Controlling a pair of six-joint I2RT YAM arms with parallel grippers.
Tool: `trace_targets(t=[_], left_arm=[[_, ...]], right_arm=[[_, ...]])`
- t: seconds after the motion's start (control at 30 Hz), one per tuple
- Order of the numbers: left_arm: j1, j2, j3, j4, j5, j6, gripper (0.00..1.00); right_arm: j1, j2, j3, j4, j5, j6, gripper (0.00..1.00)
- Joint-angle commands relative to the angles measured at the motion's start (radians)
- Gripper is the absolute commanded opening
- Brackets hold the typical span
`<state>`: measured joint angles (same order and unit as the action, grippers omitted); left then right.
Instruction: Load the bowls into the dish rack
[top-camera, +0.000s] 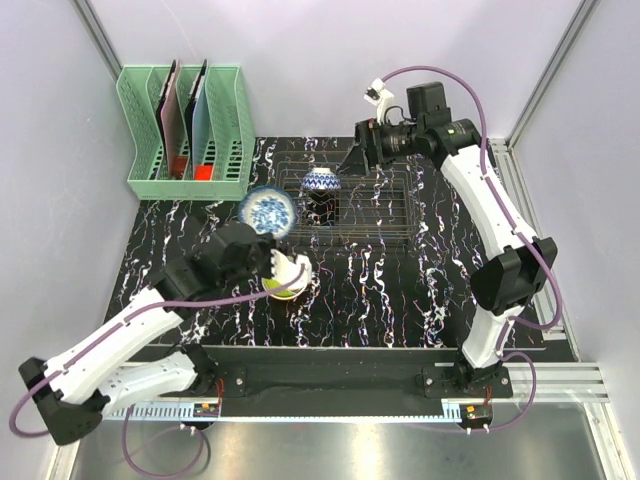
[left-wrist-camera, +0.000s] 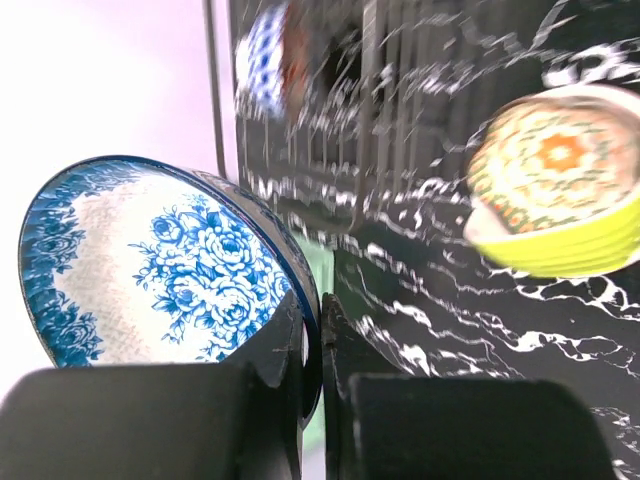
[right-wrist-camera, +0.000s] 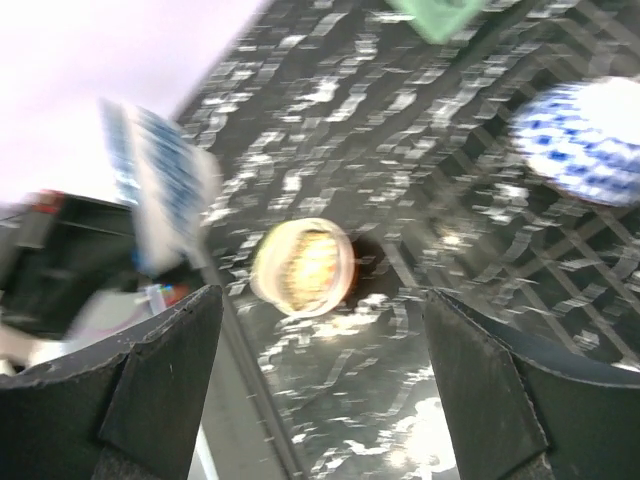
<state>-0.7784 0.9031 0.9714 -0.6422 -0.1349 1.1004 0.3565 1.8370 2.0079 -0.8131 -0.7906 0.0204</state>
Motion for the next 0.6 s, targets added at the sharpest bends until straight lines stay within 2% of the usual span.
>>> trace_targets(t=[0.0,0.23,0.57], left_arm=[[-0.103,0.063,0.036,0.102,-0.068,0.093,0.00],[-0.275,0.148,-0.002,0.265,-0.120,0.193,0.00],[-0.349,0.214,0.035,0.384,-0.155,0.265,0.00]], right_arm=[[-0.016,-0.004,0.031,-0.001,-0.248,0.073,0.88],[-0.033,0.013,-0.021,-0.003,-0.407,0.122,0.89],[-0.042,-0.038,-0.164,-0.004,-0.446,0.078,0.89]])
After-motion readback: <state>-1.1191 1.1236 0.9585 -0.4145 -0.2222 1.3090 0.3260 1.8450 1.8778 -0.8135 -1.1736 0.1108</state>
